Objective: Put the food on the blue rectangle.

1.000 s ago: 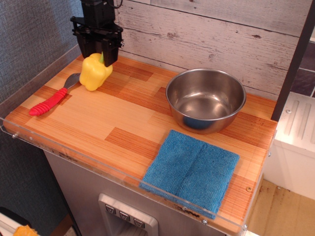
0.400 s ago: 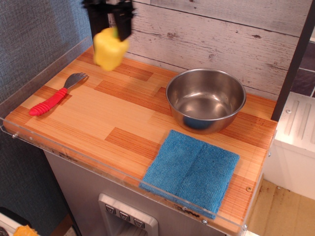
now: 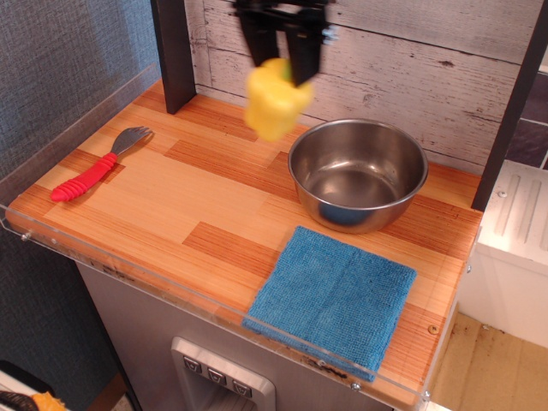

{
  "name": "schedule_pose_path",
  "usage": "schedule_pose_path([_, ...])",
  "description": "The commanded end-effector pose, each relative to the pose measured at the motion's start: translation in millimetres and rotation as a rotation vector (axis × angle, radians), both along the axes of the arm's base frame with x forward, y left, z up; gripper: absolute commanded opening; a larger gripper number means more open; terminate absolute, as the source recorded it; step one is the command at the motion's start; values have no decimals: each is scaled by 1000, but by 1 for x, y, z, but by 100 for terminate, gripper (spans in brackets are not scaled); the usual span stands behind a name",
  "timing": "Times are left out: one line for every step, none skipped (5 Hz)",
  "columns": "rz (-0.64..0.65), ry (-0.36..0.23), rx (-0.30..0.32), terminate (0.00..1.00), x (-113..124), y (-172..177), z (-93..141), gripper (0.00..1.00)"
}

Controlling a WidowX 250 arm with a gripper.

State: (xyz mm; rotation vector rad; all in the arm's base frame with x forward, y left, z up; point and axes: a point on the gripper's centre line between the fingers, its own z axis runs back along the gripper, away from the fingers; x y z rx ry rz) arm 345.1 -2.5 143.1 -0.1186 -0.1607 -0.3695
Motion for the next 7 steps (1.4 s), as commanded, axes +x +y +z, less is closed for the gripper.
schedule_pose_path([-66,-62,-5,0,-62,-16,25,0])
schedule_pose_path([-78,-5,-6,0,-81,-13,18,0])
schedule_pose_path([-166,82,-17,0,-77,-37,-24,0])
schedule_pose_path([-226,105,20,0,-82,-58,-46,0])
schedule_pose_path([-263,125,34,0,-84,-76,-59,0])
schedule_pose_path([-272,119,47,0,-86,-80,-60,0])
schedule_pose_path([-244,117,34,0,-86,-75,-54,100])
